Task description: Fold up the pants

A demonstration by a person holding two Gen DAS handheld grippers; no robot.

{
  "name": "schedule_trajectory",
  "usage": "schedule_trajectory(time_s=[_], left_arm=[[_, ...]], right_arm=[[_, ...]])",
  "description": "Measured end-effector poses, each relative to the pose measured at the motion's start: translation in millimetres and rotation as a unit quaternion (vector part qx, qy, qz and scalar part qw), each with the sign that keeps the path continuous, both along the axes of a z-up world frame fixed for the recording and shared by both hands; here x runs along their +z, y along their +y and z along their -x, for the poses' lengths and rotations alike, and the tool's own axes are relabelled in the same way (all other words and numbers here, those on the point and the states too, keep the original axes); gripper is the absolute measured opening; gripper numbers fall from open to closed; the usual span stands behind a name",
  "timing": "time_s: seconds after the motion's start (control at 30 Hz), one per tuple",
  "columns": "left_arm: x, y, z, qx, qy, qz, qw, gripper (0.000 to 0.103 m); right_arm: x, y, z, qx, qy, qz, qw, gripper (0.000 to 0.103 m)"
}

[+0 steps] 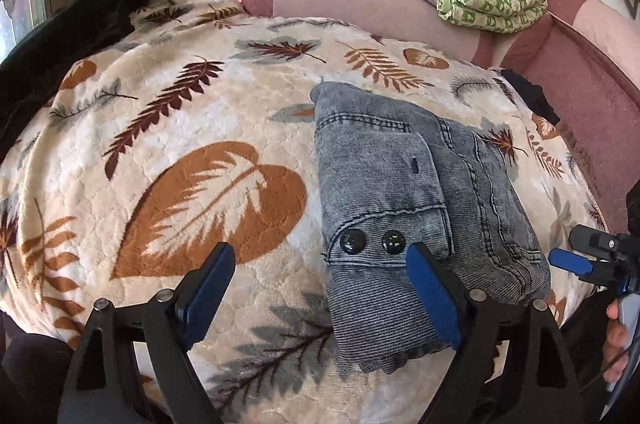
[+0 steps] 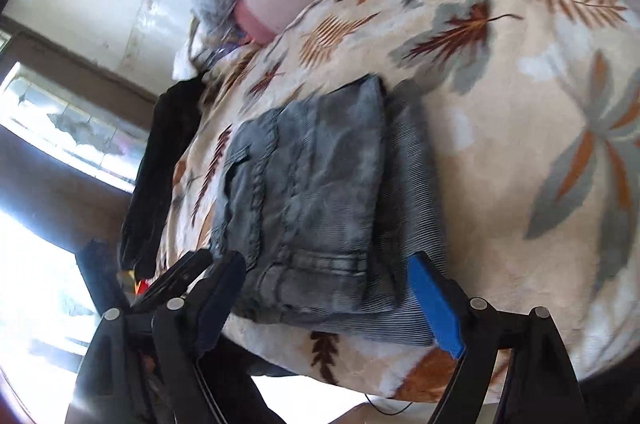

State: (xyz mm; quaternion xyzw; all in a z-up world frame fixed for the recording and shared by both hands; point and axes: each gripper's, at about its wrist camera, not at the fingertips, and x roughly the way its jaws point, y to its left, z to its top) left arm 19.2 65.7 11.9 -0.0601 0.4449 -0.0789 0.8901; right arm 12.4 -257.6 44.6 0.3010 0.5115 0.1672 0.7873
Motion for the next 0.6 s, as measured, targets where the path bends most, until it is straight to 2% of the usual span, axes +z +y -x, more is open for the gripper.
schedule_trajectory(time_s=[0.2, 0.3, 0.43, 0.5, 0.6], left_arm=[[2.4, 6.6, -3.6, 0.009, -0.003, 0.000, 1.0000, 0.088], [1.6, 10.6, -7.7, 0.009, 0.001, 0.005, 0.9999, 0.088], [-4.4, 22.7, -20.6, 0.001, 0.034, 0.075, 0.9966, 0.088], [-10.0, 29.9, -30.9, -0.005, 0.058, 0.123, 0.9907, 0.088], [-18.5, 32.5, -47.4, -0.006, 0.096, 0.163, 0.9820, 0.088]], right_arm=[[3.5, -24.6, -1.2, -0.027, 0.002, 0.009, 1.000, 0.085], [-1.1, -33.7, -7.3, -0.032, 0.012, -0.006, 0.999, 0.085], [-13.4, -34.3, -27.2, -0.019, 0.043, -0.040, 0.998, 0.085], [-19.7, -31.9, -37.2, -0.010, 0.059, -0.051, 0.997, 0.085], [-26.3, -27.5, -54.0, -0.005, 0.074, -0.044, 0.996, 0.085]])
